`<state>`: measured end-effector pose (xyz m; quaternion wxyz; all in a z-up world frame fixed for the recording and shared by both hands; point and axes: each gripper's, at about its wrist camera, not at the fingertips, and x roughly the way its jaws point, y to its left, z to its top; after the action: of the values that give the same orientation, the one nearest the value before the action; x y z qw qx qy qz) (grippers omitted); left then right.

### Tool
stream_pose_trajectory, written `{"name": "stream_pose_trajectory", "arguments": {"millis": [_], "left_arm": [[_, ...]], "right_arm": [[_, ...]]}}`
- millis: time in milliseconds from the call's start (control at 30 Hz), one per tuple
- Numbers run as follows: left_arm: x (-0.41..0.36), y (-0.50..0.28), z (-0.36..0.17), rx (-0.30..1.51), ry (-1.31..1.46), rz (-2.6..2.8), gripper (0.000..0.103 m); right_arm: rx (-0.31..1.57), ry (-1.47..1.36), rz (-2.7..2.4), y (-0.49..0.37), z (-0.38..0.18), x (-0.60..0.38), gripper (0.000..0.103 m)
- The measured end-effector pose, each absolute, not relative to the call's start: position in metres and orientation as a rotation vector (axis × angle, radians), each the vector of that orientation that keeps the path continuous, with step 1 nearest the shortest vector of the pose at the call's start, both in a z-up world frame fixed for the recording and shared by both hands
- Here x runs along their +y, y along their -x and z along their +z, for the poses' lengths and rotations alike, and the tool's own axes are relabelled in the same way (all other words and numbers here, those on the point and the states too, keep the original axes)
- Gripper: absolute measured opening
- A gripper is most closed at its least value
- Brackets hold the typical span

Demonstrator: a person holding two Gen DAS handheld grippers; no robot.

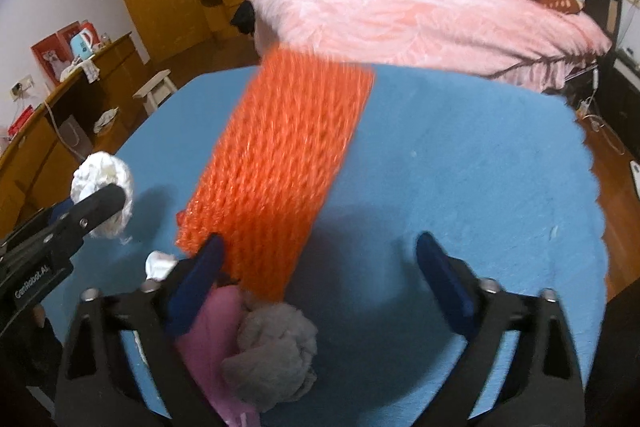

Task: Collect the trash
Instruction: 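Grasp the white crumpled paper ball with the left tool while the right tool grasps the orange mesh pad, then lift the paper ball and orange mesh pad and carry them toward the bin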

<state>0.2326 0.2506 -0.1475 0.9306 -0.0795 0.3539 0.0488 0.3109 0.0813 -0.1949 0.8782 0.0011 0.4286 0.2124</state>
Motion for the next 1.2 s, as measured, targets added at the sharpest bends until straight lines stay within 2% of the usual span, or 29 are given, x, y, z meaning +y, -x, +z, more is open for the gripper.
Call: {"name": "stream_pose_trajectory", "arguments": {"millis": [67, 233, 267, 333, 400, 567, 600, 700, 800, 900, 1067, 1133, 1200], "left_arm": [[0.250, -0.233, -0.149, 0.727, 0.162, 0.100, 0.043], [0.249, -0.232, -0.149, 0.731, 0.159, 0.097, 0.043], [0.249, -0.232, -0.148, 0.731, 0.160, 0.096, 0.043], [0.247, -0.232, -0.147, 0.728, 0.158, 0.093, 0.043], [0.246, -0.231, -0.146, 0.726, 0.154, 0.091, 0.043], [0.241, -0.230, -0.143, 0.719, 0.145, 0.082, 0.043], [0.242, -0.230, -0.143, 0.718, 0.145, 0.083, 0.043], [0.243, -0.231, -0.143, 0.716, 0.149, 0.086, 0.043], [0.245, -0.230, -0.142, 0.711, 0.150, 0.092, 0.043], [0.247, -0.231, -0.141, 0.707, 0.149, 0.096, 0.043], [0.253, -0.230, -0.141, 0.701, 0.146, 0.110, 0.043], [0.257, -0.230, -0.141, 0.701, 0.148, 0.116, 0.043], [0.260, -0.229, -0.141, 0.701, 0.148, 0.123, 0.043]], "right_arm": [[0.910, -0.024, 0.474, -0.312, -0.197, 0.082, 0.071], [0.904, -0.018, 0.551, -0.309, -0.191, 0.089, 0.030], [0.902, -0.015, 0.558, -0.308, -0.190, 0.090, 0.027], [0.896, -0.012, 0.565, -0.307, -0.188, 0.089, 0.014], [0.896, -0.013, 0.565, -0.308, -0.187, 0.086, 0.010], [0.888, 0.009, 0.518, -0.306, -0.184, 0.081, 0.014], [0.887, 0.004, 0.512, -0.306, -0.182, 0.080, 0.017], [0.867, -0.019, 0.496, -0.304, -0.177, 0.076, 0.040], [0.842, -0.038, 0.504, -0.305, -0.170, 0.076, 0.043], [0.828, -0.044, 0.529, -0.306, -0.164, 0.082, 0.053], [0.842, -0.016, 0.550, -0.309, -0.166, 0.100, 0.054], [0.855, -0.013, 0.548, -0.310, -0.170, 0.105, 0.062], [0.858, -0.009, 0.544, -0.310, -0.172, 0.108, 0.063]]}}
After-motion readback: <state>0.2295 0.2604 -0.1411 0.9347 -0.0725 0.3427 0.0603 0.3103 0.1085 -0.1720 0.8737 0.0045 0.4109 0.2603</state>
